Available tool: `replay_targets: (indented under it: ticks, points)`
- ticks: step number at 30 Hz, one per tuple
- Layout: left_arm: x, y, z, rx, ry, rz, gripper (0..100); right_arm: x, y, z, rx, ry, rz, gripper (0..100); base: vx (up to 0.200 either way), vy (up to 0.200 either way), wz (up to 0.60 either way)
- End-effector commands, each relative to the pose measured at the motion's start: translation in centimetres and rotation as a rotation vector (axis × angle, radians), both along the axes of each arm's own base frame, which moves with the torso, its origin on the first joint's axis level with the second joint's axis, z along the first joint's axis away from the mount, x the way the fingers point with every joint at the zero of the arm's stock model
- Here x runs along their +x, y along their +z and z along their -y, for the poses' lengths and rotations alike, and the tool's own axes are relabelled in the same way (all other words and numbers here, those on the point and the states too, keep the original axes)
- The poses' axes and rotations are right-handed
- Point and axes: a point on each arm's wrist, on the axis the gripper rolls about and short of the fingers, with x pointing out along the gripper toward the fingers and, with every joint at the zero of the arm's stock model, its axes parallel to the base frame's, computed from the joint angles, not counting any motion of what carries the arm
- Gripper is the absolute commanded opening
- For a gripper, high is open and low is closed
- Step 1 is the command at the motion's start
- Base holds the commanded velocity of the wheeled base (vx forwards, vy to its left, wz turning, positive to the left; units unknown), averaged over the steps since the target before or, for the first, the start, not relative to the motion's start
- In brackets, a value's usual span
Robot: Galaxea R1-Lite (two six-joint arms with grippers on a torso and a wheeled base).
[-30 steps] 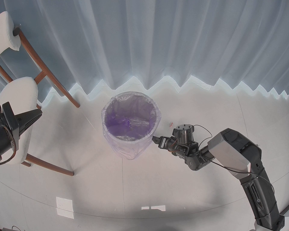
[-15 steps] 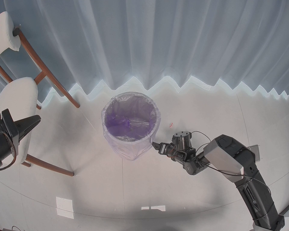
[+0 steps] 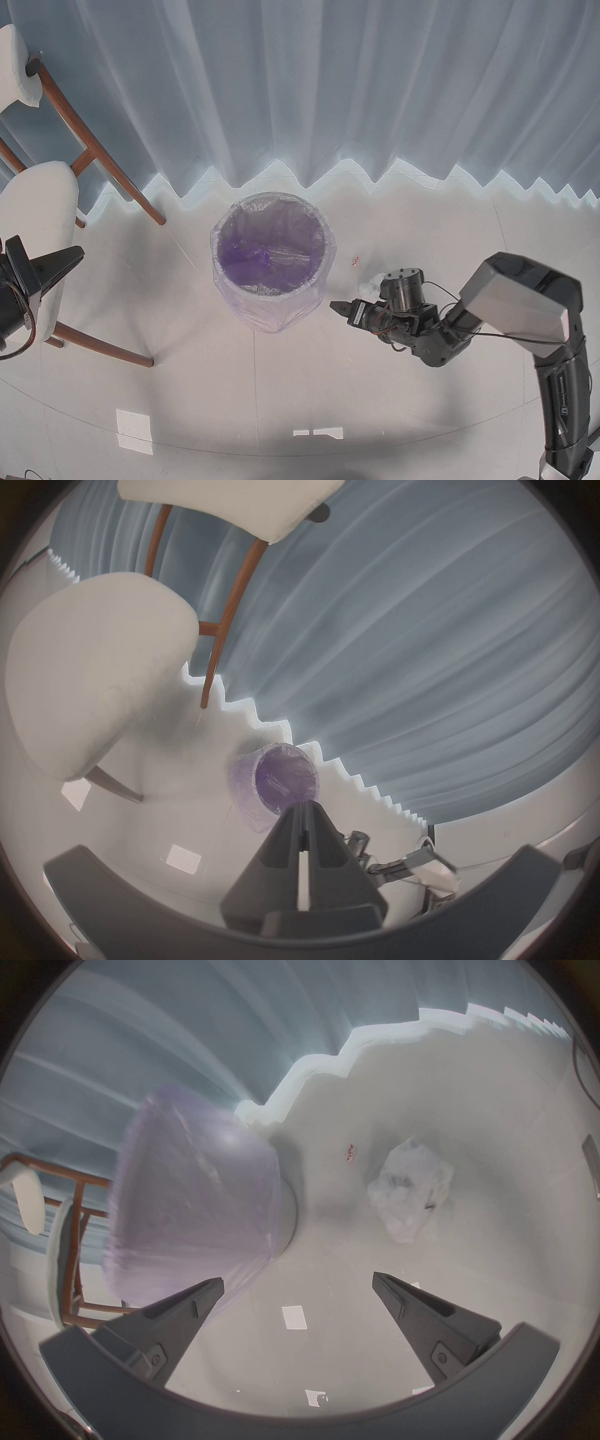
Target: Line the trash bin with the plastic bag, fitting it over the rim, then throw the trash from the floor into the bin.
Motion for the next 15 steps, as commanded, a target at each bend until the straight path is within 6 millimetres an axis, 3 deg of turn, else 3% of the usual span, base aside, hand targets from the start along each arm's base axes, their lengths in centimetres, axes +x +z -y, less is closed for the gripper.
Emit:
replay_targets:
  ticks: [1,5,10,15]
  points:
    - [0.2,-0.2,0.0,0.067,-0.009,0.015,0,-3.1,6.5,3.9,0.045,-0.053,0.044,100,0.000,0.000,0.00]
    - [0.2,-0.1,0.0,0.066,-0.009,0.016,0,-3.2,5.2,5.8,-0.084,-0.034,0.043,100,0.000,0.000,0.00]
    - [0.2,0.1,-0.1,0.083,0.009,0.021,0,-1.9,2.7,6.4,-0.139,-0.027,0.022,100,0.000,0.000,0.00]
    - [0.4,-1.5,-0.6,0.180,0.052,-0.008,0,-0.3,0.6,7.6,-0.214,-0.019,0.024,100,0.000,0.000,0.00]
